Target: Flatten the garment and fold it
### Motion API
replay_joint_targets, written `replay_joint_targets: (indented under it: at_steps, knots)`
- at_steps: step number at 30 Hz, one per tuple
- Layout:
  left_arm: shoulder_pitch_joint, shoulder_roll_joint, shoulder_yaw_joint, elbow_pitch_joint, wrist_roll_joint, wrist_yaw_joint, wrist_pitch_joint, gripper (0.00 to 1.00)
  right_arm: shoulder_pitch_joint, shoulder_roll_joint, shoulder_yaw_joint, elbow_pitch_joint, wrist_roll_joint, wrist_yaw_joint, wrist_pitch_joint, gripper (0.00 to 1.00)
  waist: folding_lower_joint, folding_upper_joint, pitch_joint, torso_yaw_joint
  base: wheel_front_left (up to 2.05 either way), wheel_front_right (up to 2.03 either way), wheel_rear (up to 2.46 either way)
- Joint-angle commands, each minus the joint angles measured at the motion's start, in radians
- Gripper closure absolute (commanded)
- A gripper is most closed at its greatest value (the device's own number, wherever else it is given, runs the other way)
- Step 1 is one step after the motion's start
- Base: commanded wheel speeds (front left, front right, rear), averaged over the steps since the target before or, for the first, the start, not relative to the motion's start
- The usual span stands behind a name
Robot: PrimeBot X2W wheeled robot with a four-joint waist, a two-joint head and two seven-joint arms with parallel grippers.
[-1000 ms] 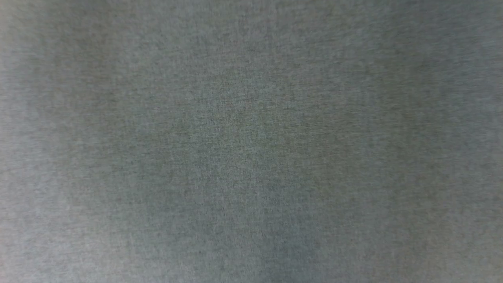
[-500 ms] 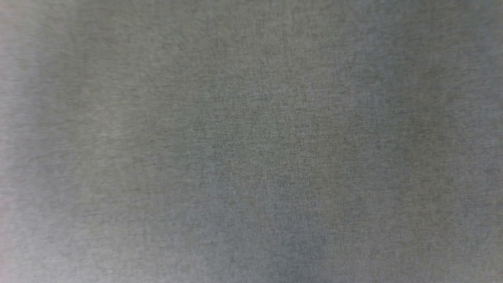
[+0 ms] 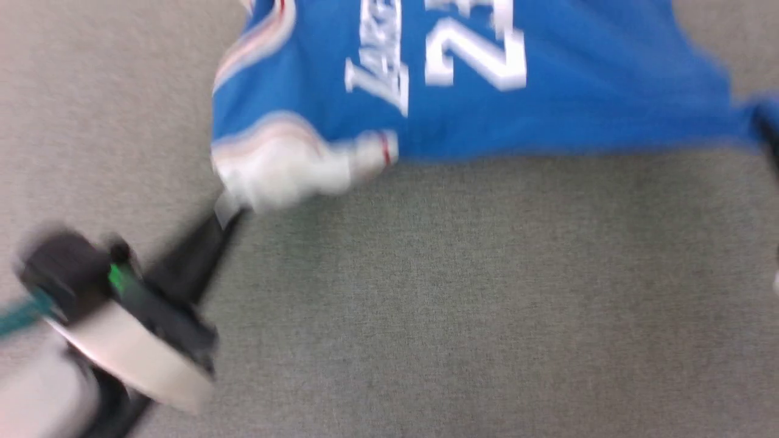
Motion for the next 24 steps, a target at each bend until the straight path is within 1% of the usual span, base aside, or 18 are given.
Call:
replay_joint_targets:
  at_steps: [1, 4, 7, 12, 16, 20, 24]
  knots:
    - [0.069, 0.011, -0.033, -0.017, -0.017, 0.023, 0.017, 1.0, 0.089, 0.033, -0.032, -0.032, -0.011, -0.001, 0.014, 1.0, 0.0004, 0.0, -0.118, 0.009, 0.0, 0.0, 0.0]
    - [0.174, 0.013, -0.087, -0.028, -0.058, 0.059, 0.041, 1.0, 0.235, 0.069, -0.065, -0.068, -0.036, -0.001, 0.046, 1.0, 0.0004, 0.0, -0.159, 0.006, 0.0, 0.0, 0.0]
    - [0.253, 0.016, -0.143, -0.015, -0.092, 0.079, 0.085, 1.0, 0.357, 0.078, -0.057, -0.079, -0.07, -0.001, 0.078, 1.0, 0.0004, 0.0, -0.191, 0.007, 0.0, 0.0, 0.0]
    - [0.344, 0.002, -0.247, 0.019, -0.152, 0.082, 0.197, 1.0, 0.507, 0.098, 0.015, -0.058, -0.071, -0.001, 0.133, 1.0, 0.0004, 0.0, -0.233, 0.007, 0.0, 0.0, 0.0]
    - [0.396, -0.028, -0.307, 0.051, -0.206, 0.08, 0.263, 1.0, 0.58, 0.096, 0.084, -0.019, -0.055, -0.001, 0.174, 1.0, 0.0004, 0.0, -0.261, 0.005, 0.0, 0.0, 0.0]
    - [0.436, -0.052, -0.33, 0.09, -0.263, 0.081, 0.289, 1.0, 0.645, 0.085, 0.119, 0.044, -0.037, -0.001, 0.208, 1.0, 0.0004, 0.0, -0.291, 0.006, 0.0, 0.0, 0.0]
    - [0.465, -0.039, -0.334, 0.105, -0.296, 0.085, 0.299, 1.0, 0.694, 0.066, 0.111, 0.082, -0.028, -0.001, 0.258, 1.0, 0.0004, 0.0, -0.312, 0.009, 0.0, 0.0, 0.0]
